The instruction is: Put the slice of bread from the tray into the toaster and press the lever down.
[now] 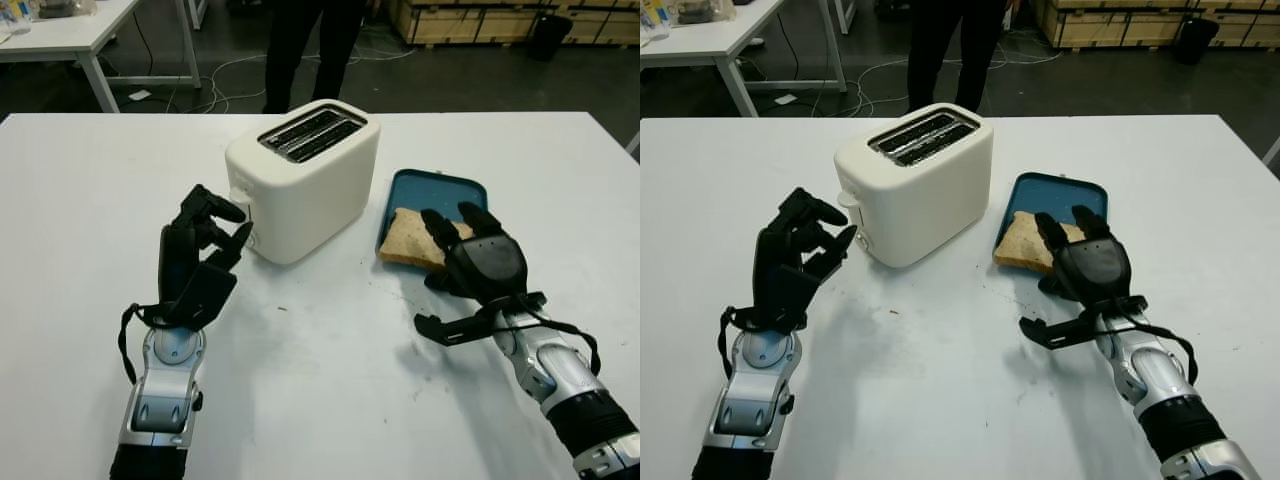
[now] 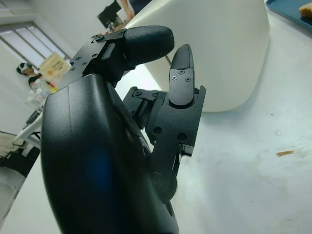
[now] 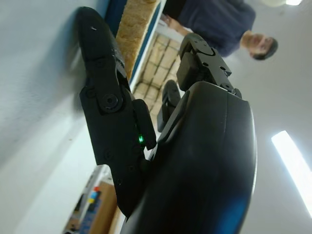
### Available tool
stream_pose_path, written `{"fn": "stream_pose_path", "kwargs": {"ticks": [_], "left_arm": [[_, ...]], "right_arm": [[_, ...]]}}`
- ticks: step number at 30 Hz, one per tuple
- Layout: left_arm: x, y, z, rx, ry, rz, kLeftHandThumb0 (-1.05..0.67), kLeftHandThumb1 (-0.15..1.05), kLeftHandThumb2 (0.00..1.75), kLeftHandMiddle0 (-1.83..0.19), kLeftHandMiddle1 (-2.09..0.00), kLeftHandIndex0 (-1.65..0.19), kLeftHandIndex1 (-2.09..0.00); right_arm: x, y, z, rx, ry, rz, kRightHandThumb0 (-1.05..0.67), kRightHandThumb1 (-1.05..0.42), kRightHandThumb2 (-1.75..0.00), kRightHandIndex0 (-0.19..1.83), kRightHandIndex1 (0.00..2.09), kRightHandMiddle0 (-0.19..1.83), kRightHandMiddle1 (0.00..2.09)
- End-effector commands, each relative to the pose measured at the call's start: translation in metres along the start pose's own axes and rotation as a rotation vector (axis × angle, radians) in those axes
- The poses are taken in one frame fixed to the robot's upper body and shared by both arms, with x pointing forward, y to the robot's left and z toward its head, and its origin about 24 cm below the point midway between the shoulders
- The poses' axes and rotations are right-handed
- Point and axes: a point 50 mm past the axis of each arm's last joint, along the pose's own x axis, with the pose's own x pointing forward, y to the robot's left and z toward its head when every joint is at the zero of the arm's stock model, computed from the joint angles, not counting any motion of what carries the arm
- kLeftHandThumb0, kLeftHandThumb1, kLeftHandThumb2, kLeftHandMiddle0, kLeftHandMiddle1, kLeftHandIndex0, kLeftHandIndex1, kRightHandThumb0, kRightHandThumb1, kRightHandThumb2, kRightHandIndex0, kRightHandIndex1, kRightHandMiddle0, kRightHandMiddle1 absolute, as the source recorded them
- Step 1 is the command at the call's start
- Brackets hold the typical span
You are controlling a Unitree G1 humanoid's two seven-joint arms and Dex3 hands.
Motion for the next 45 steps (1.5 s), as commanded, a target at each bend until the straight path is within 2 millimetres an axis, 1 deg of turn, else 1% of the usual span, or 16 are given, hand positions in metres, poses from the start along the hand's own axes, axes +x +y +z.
{"fn": "stream_pose_path", "kwargs": {"ticks": [1, 7, 10, 11, 12, 13, 15, 16, 18, 19, 24, 27, 30, 36, 41, 45], "left_arm": [[0.002, 0.000, 0.005, -0.004, -0.033, 0.008, -0.26, 0.92, 0.28, -0.72, -1.75, -0.42, -1.75], [0.001, 0.001, 0.007, 0.008, -0.042, 0.020, -0.27, 0.92, 0.28, -0.73, -1.75, -0.43, -1.74], [0.001, 0.001, 0.008, 0.008, -0.047, 0.024, -0.26, 0.92, 0.28, -0.73, -1.75, -0.43, -1.74], [0.000, 0.001, 0.008, 0.010, -0.050, 0.025, -0.25, 0.92, 0.28, -0.73, -1.75, -0.43, -1.74], [0.000, 0.001, 0.009, 0.014, -0.052, 0.027, -0.25, 0.92, 0.28, -0.74, -1.75, -0.43, -1.74], [0.000, 0.001, 0.009, 0.017, -0.053, 0.029, -0.25, 0.92, 0.28, -0.74, -1.75, -0.43, -1.74], [-0.001, 0.002, 0.009, 0.018, -0.052, 0.032, -0.26, 0.92, 0.28, -0.74, -1.75, -0.43, -1.74], [-0.001, 0.002, 0.009, 0.018, -0.051, 0.033, -0.26, 0.92, 0.28, -0.73, -1.75, -0.43, -1.74], [-0.001, 0.002, 0.010, 0.022, -0.051, 0.037, -0.27, 0.92, 0.27, -0.73, -1.75, -0.43, -1.74], [-0.002, 0.002, 0.010, 0.022, -0.052, 0.038, -0.27, 0.92, 0.27, -0.72, -1.75, -0.42, -1.74], [-0.002, 0.002, 0.010, 0.018, -0.052, 0.044, -0.25, 0.92, 0.27, -0.72, -1.75, -0.42, -1.73], [-0.002, 0.002, 0.010, 0.013, -0.049, 0.047, -0.24, 0.92, 0.27, -0.72, -1.75, -0.42, -1.73], [-0.002, 0.002, 0.010, 0.012, -0.049, 0.048, -0.24, 0.92, 0.27, -0.72, -1.75, -0.43, -1.73], [-0.002, 0.001, 0.009, 0.003, -0.048, 0.050, -0.24, 0.92, 0.27, -0.72, -1.75, -0.43, -1.72], [-0.002, 0.001, 0.009, 0.005, -0.046, 0.047, -0.25, 0.92, 0.26, -0.73, -1.75, -0.43, -1.73], [-0.002, 0.001, 0.009, 0.013, -0.043, 0.046, -0.26, 0.92, 0.26, -0.72, -1.75, -0.43, -1.73]], "right_arm": [[-0.001, 0.007, -0.001, -0.058, -0.048, 0.021, -0.56, -0.85, 0.00, 0.33, 0.05, 0.28, 0.03], [0.006, 0.014, -0.002, -0.146, -0.115, 0.038, -0.52, -0.87, -0.01, 0.38, 0.06, 0.35, 0.05], [0.008, 0.017, -0.001, -0.198, -0.145, 0.022, -0.47, -0.88, -0.01, 0.54, 0.15, 0.48, 0.10], [0.008, 0.019, 0.000, -0.203, -0.155, 0.014, -0.41, -0.90, -0.03, 0.62, 0.34, 0.58, 0.15], [0.008, 0.020, 0.001, -0.204, -0.166, 0.010, -0.34, -0.91, -0.09, 0.54, 0.91, 0.69, 0.32], [0.009, 0.020, 0.001, -0.202, -0.175, 0.012, -0.30, -0.92, -0.13, 0.51, 1.25, 0.67, 0.58], [0.009, 0.020, 0.002, -0.200, -0.194, 0.020, -0.25, -0.92, -0.33, 0.55, 1.63, 0.52, 1.14], [0.008, 0.019, 0.003, -0.198, -0.203, 0.023, -0.25, -0.92, -0.42, 0.59, 1.69, 0.48, 1.30], [0.009, 0.017, 0.004, -0.201, -0.213, 0.040, -0.30, -0.92, -0.63, 0.66, 1.73, 0.39, 1.58], [0.009, 0.016, 0.004, -0.196, -0.217, 0.050, -0.32, -0.92, -0.65, 0.68, 1.74, 0.39, 1.61], [0.008, 0.010, 0.006, -0.171, -0.235, 0.096, -0.36, -0.92, -0.60, 0.82, 1.75, 0.46, 1.74], [0.007, 0.008, 0.007, -0.180, -0.255, 0.118, -0.35, -0.92, -0.55, 0.90, 1.75, 0.51, 1.74], [0.006, 0.006, 0.008, -0.143, -0.276, 0.122, -0.34, -0.92, -0.54, 0.89, 1.75, 0.50, 1.75], [0.004, -0.009, 0.009, -0.107, -0.380, -0.078, -0.32, -0.92, -0.50, 0.85, 1.75, 0.49, 1.75], [0.004, -0.031, 0.008, -0.071, -0.486, -0.332, -0.28, -0.92, -0.48, 0.79, 1.75, 0.47, 1.75], [0.006, -0.048, 0.005, -0.064, -0.525, -0.447, -0.28, -0.92, -0.37, 0.74, 1.75, 0.42, 1.75]]}}
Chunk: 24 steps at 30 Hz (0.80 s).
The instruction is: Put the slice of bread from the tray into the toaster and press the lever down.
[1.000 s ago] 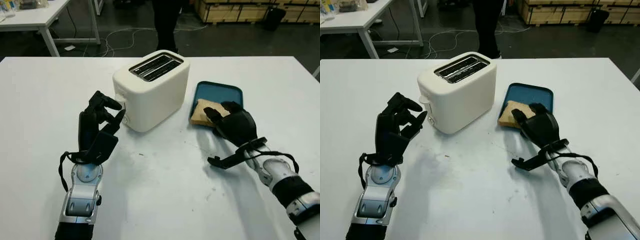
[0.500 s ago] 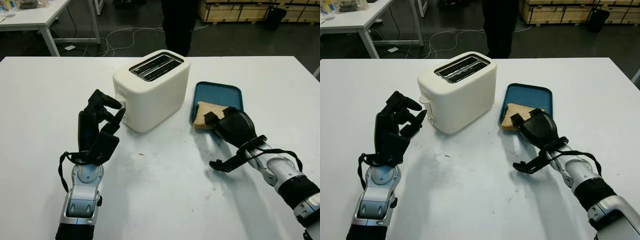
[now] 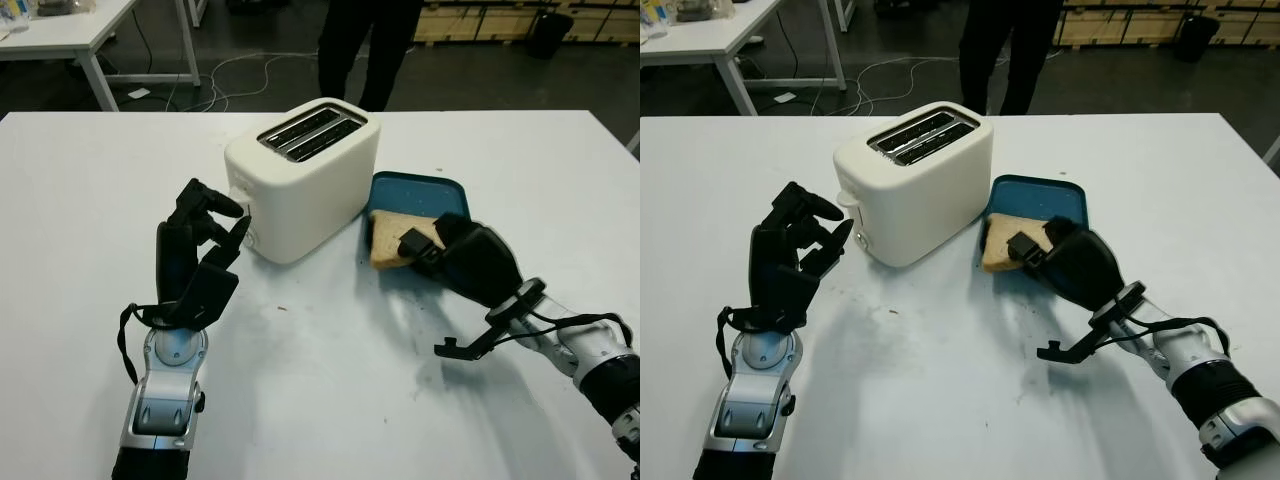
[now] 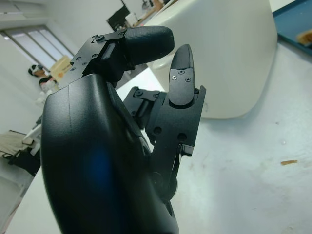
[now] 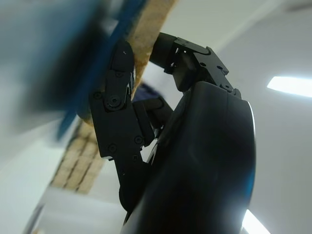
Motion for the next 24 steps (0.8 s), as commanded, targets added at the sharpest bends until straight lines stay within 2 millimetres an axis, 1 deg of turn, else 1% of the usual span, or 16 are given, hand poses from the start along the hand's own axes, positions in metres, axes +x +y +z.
{"fn": "stream_pose_path", "kwargs": {"ticks": [1, 2, 7, 10, 13, 15, 19, 20, 22, 24], "left_arm": [[-0.001, 0.001, 0.001, 0.003, -0.008, 0.008, -0.26, 0.92, 0.26, -0.72, -1.75, -0.43, -1.73], [-0.001, 0.001, 0.000, -0.001, -0.009, 0.007, -0.26, 0.92, 0.26, -0.72, -1.75, -0.43, -1.73], [-0.001, 0.001, 0.000, 0.001, -0.012, 0.009, -0.25, 0.92, 0.26, -0.73, -1.75, -0.43, -1.73], [-0.001, 0.001, 0.000, -0.001, -0.010, 0.012, -0.24, 0.92, 0.26, -0.73, -1.75, -0.43, -1.73], [-0.001, 0.002, 0.000, 0.002, -0.014, 0.011, -0.24, 0.92, 0.26, -0.73, -1.75, -0.43, -1.73], [-0.001, 0.002, 0.000, 0.000, -0.016, 0.009, -0.24, 0.92, 0.26, -0.73, -1.75, -0.43, -1.74], [-0.001, 0.002, 0.000, -0.001, -0.012, 0.010, -0.24, 0.92, 0.26, -0.73, -1.75, -0.43, -1.74], [-0.001, 0.002, 0.000, -0.007, -0.011, 0.009, -0.24, 0.92, 0.26, -0.73, -1.75, -0.43, -1.74], [-0.001, 0.001, 0.000, -0.011, -0.010, 0.008, -0.24, 0.92, 0.26, -0.72, -1.75, -0.42, -1.74], [-0.002, 0.001, 0.000, -0.009, -0.009, 0.009, -0.24, 0.92, 0.26, -0.72, -1.75, -0.42, -1.74]], "right_arm": [[0.009, -0.015, -0.007, -0.024, -0.027, -0.103, -0.28, -0.92, -0.36, 0.73, 1.75, 0.42, 1.75], [0.011, -0.019, -0.009, -0.029, -0.025, -0.128, -0.28, -0.92, -0.33, 0.72, 1.75, 0.41, 1.75], [0.017, -0.027, -0.020, -0.063, -0.008, -0.166, -0.25, -0.92, -0.33, 0.69, 1.75, 0.39, 1.75], [0.019, -0.028, -0.024, -0.077, -0.005, -0.170, -0.26, -0.92, -0.25, 0.72, 1.75, 0.41, 1.75], [0.021, -0.028, -0.026, -0.065, 0.007, -0.150, -0.27, -0.92, -0.27, 0.72, 1.75, 0.42, 1.75], [0.022, -0.030, -0.029, -0.052, 0.014, -0.124, -0.28, -0.92, -0.31, 0.72, 1.75, 0.41, 1.75], [0.033, -0.045, -0.044, 0.090, 0.046, -0.031, -0.30, -0.92, -0.37, 0.74, 1.75, 0.43, 1.75], [0.038, -0.051, -0.050, 0.150, 0.056, -0.004, -0.29, -0.92, -0.33, 0.74, 1.75, 0.44, 1.75], [0.049, -0.065, -0.062, 0.261, 0.064, 0.050, -0.29, -0.92, -0.36, 0.74, 1.75, 0.44, 1.75], [0.059, -0.076, -0.073, 0.365, 0.083, 0.094, -0.27, -0.92, -0.36, 0.77, 1.75, 0.48, 1.75]]}}
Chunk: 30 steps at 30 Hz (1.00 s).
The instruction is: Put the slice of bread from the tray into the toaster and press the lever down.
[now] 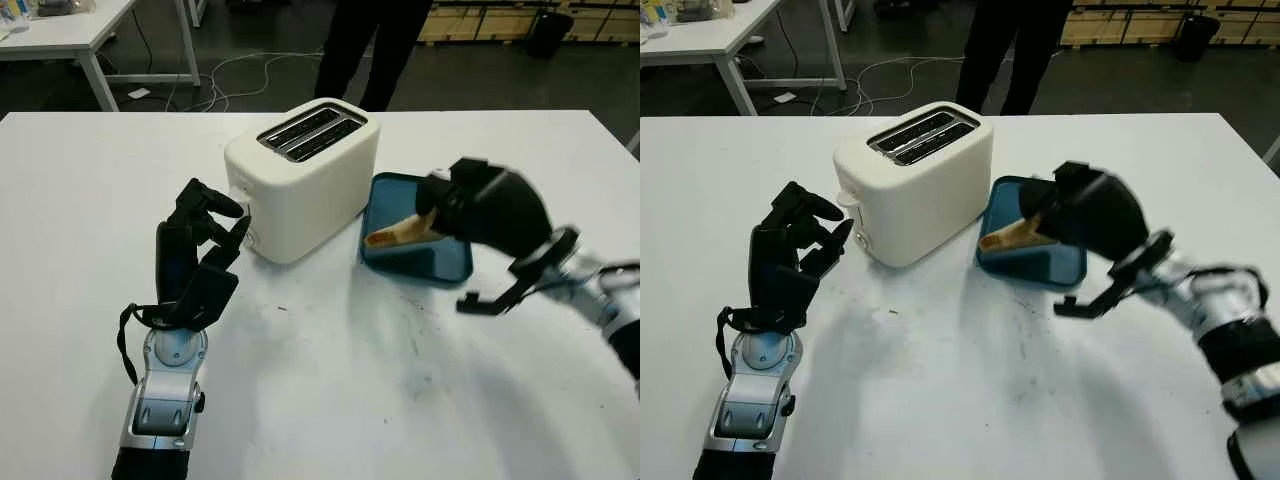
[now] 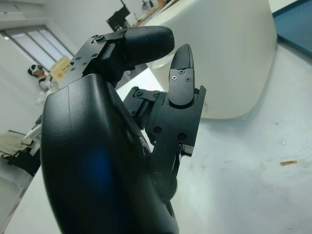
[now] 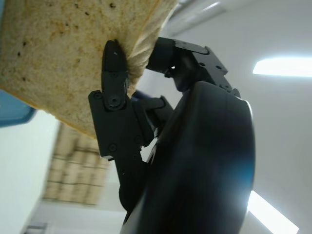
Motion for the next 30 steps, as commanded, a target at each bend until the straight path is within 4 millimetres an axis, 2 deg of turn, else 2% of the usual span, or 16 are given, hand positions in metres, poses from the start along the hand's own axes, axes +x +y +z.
{"fn": "stream_pose_path", "kwargs": {"ticks": [1, 4, 11, 18, 21, 23, 30], "left_arm": [[-0.002, 0.001, 0.000, -0.002, -0.006, 0.009, -0.24, 0.92, 0.26, -0.72, -1.75, -0.42, -1.74], [-0.002, 0.001, 0.000, 0.005, -0.007, 0.009, -0.25, 0.92, 0.26, -0.72, -1.75, -0.42, -1.73], [-0.001, 0.002, 0.000, -0.009, -0.008, 0.006, -0.24, 0.92, 0.27, -0.72, -1.75, -0.41, -1.75], [0.000, 0.001, 0.001, -0.001, -0.012, 0.001, -0.23, 0.92, 0.28, -0.72, -1.75, -0.42, -1.75], [0.001, 0.001, 0.002, -0.013, -0.015, -0.005, -0.24, 0.92, 0.28, -0.73, -1.75, -0.42, -1.75], [0.002, 0.001, 0.002, -0.011, -0.016, -0.007, -0.25, 0.92, 0.28, -0.73, -1.75, -0.42, -1.75], [0.004, -0.001, 0.004, -0.011, -0.023, -0.016, -0.23, 0.92, 0.28, -0.75, -1.75, -0.42, -1.75]], "right_arm": [[0.015, -0.029, -0.008, 0.126, 0.009, 0.002, -0.26, -0.92, -0.35, 0.78, 1.75, 0.51, 1.75], [0.030, -0.052, -0.017, 0.274, 0.025, 0.018, -0.17, -0.92, -0.29, 0.81, 1.75, 0.56, 1.75], [0.061, -0.104, -0.022, 0.379, -0.027, 0.066, -0.15, -0.92, -0.29, 0.82, 1.75, 0.61, 1.73], [0.090, -0.148, -0.010, 0.350, -0.054, 0.049, -0.42, -0.92, -0.29, 0.96, 1.75, 0.72, 1.75], [0.103, -0.160, 0.000, 0.310, -0.060, 0.047, -0.51, -0.92, -0.31, 1.05, 1.75, 0.80, 1.75], [0.112, -0.166, 0.006, 0.250, -0.052, 0.051, -0.53, -0.92, -0.31, 1.04, 1.75, 0.79, 1.72], [0.133, -0.171, 0.029, 0.099, -0.081, 0.056, -0.46, -0.92, -0.33, 1.00, 1.75, 0.73, 1.75]]}}
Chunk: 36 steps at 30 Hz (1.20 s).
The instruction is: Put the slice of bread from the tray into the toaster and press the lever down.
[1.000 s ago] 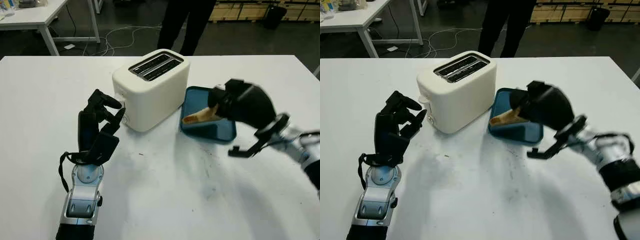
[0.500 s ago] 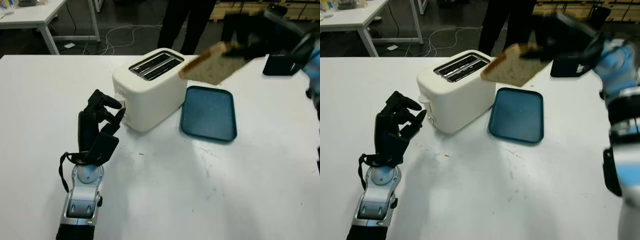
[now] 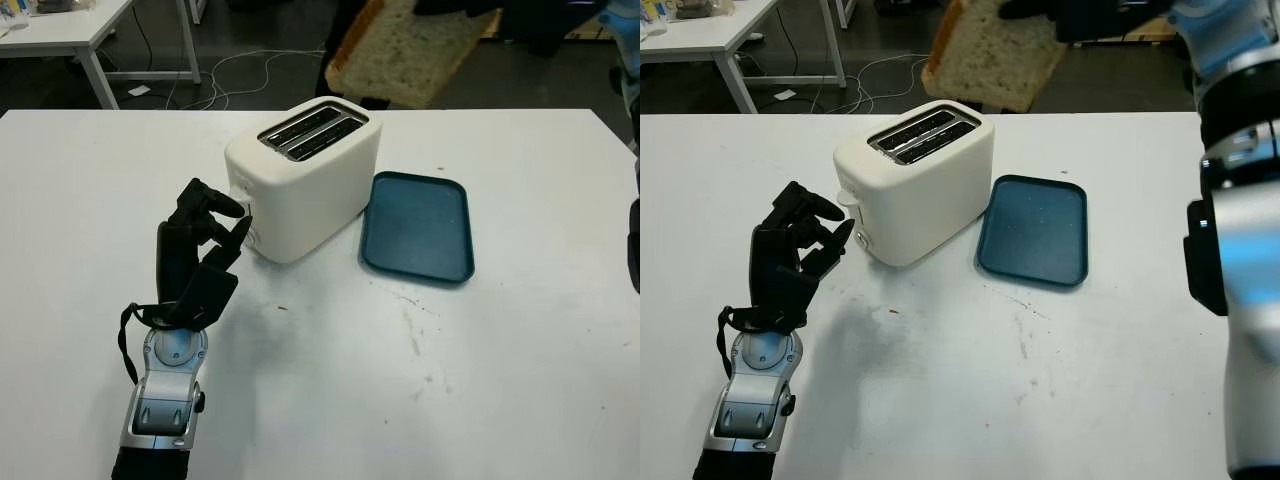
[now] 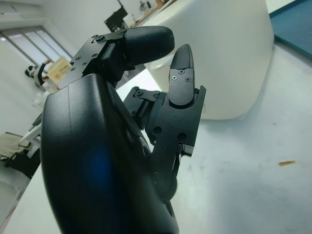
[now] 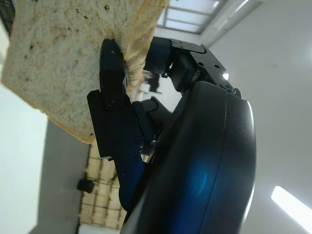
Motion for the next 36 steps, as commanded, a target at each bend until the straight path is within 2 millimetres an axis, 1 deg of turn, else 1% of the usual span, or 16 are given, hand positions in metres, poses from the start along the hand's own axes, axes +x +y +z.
{"fn": "stream_pose_path", "kwargs": {"ticks": [1, 4, 8, 10, 12, 15, 18, 19, 22, 25, 28, 31, 35, 36], "left_arm": [[0.003, -0.001, 0.003, 0.000, -0.017, -0.003, -0.24, 0.92, 0.27, -0.74, -1.75, -0.42, -1.75], [0.004, -0.002, 0.004, 0.001, -0.019, -0.003, -0.26, 0.92, 0.26, -0.74, -1.75, -0.43, -1.75], [0.004, -0.003, 0.003, -0.008, -0.018, -0.006, -0.25, 0.92, 0.27, -0.75, -1.75, -0.45, -1.75], [0.004, -0.003, 0.003, -0.013, -0.019, -0.007, -0.25, 0.92, 0.29, -0.76, -1.75, -0.46, -1.75], [0.004, -0.003, 0.003, -0.013, -0.018, -0.004, -0.24, 0.92, 0.30, -0.76, -1.75, -0.46, -1.75], [0.004, -0.003, 0.003, -0.003, -0.015, 0.003, -0.24, 0.92, 0.30, -0.77, -1.75, -0.46, -1.75], [0.003, -0.003, 0.003, 0.000, -0.013, 0.006, -0.25, 0.92, 0.29, -0.75, -1.75, -0.45, -1.75], [0.002, -0.003, 0.003, -0.001, -0.014, 0.008, -0.24, 0.92, 0.29, -0.75, -1.75, -0.45, -1.75], [0.000, -0.002, 0.002, 0.001, -0.012, 0.014, -0.23, 0.92, 0.30, -0.75, -1.75, -0.43, -1.75], [-0.001, -0.001, 0.002, 0.009, -0.007, 0.025, -0.22, 0.92, 0.30, -0.74, -1.75, -0.42, -1.75], [-0.001, -0.001, 0.001, 0.012, -0.006, 0.027, -0.23, 0.92, 0.29, -0.73, -1.75, -0.41, -1.75], [-0.002, -0.001, 0.002, 0.010, -0.008, 0.026, -0.23, 0.92, 0.29, -0.72, -1.75, -0.41, -1.75], [-0.002, -0.001, 0.002, 0.005, -0.007, 0.022, -0.24, 0.92, 0.30, -0.72, -1.75, -0.41, -1.75], [-0.001, -0.001, 0.002, 0.004, -0.007, 0.022, -0.24, 0.92, 0.30, -0.72, -1.75, -0.42, -1.75]], "right_arm": [[0.009, -0.008, 0.014, -0.073, -0.037, -0.023, -0.44, -0.92, -0.33, 0.97, 1.75, 0.71, 1.75], [0.015, -0.003, 0.022, -0.140, -0.078, -0.034, -0.43, -0.92, -0.30, 0.97, 1.75, 0.72, 1.75], [0.021, 0.011, 0.030, -0.285, -0.130, -0.039, -0.45, -0.92, -0.32, 0.99, 1.75, 0.75, 1.75], [0.023, 0.019, 0.034, -0.382, -0.172, -0.045, -0.44, -0.92, -0.27, 0.99, 1.75, 0.76, 1.75], [0.025, 0.026, 0.037, -0.455, -0.208, -0.042, -0.40, -0.92, -0.18, 0.99, 1.75, 0.76, 1.75], [0.028, 0.035, 0.041, -0.576, -0.266, -0.047, -0.38, -0.92, -0.16, 0.96, 1.75, 0.75, 1.75], [0.030, 0.042, 0.044, -0.683, -0.326, -0.065, -0.42, -0.92, -0.25, 0.92, 1.75, 0.73, 1.75], [0.030, 0.044, 0.046, -0.728, -0.364, -0.087, -0.42, -0.92, -0.26, 0.93, 1.75, 0.74, 1.75], [0.031, 0.050, 0.049, -0.837, -0.445, -0.130, -0.43, -0.92, -0.21, 0.97, 1.75, 0.77, 1.75], [0.031, 0.056, 0.049, -0.922, -0.511, -0.147, -0.45, -0.87, -0.14, 1.01, 1.75, 0.83, 1.75], [0.029, 0.063, 0.048, -0.980, -0.567, -0.158, -0.47, -0.87, -0.11, 1.04, 1.75, 0.86, 1.75], [0.028, 0.067, 0.047, -1.016, -0.610, -0.162, -0.50, -0.90, -0.11, 1.04, 1.75, 0.85, 1.75], [0.026, 0.069, 0.047, -1.053, -0.665, -0.176, -0.51, -0.92, -0.13, 1.00, 1.75, 0.80, 1.75], [0.026, 0.069, 0.047, -1.050, -0.666, -0.177, -0.52, -0.92, -0.17, 0.99, 1.75, 0.78, 1.75]]}}
